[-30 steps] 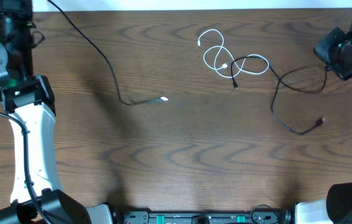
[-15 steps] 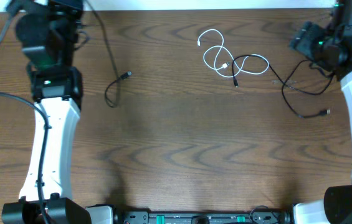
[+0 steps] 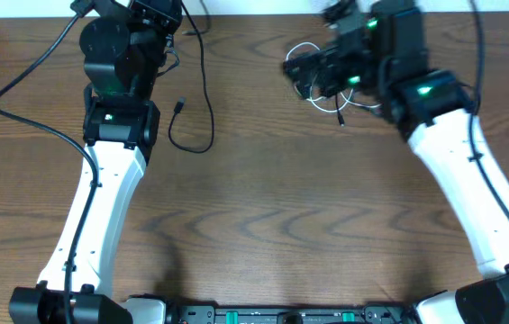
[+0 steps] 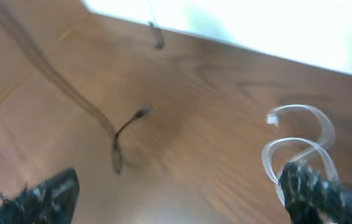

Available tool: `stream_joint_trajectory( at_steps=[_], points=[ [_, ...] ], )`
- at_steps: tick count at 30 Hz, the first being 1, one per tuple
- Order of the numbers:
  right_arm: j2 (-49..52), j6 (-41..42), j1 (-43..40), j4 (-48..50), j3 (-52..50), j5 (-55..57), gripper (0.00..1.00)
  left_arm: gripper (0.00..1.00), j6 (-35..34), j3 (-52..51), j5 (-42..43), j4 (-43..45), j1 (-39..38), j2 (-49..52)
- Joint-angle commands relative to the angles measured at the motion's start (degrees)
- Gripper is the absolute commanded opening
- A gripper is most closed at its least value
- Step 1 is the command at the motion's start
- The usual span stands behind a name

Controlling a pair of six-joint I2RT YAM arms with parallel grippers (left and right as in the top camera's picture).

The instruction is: Untangle cables

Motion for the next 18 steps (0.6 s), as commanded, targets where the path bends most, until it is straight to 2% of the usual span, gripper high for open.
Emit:
stream_joint_trajectory(
  at_steps=[1,11,15,17,18],
  points=[
    [0.46,-2.12,4.35,6.16,-3.74,-1.95,0.99,0.07,0.33,1.20,-1.18,-0.52,-1.49,-0.33],
    [10.32,-2.10,11.54,24.48,-5.40,-4.07,0.99,0.07,0.33,1.20,-1.16,-2.43,-4.85,-0.33],
    [14.27,-1.77,11.82,31.10,-5.40,-4.09,0.93,0.07,0.33,1.20,-1.16,-5.60,-4.94,-0.33],
    [14.93,-1.22,11.80,32.89,-5.40,-4.04,0.82,0.07,0.35,1.20,-1.18,-6.16,-4.94,-0.33],
    [15.13,-1.20,11.80,33.48,-5.40,-4.04,0.69,0.07,0.35,1.20,-1.18,-6.27,-4.94,-0.33]
  ],
)
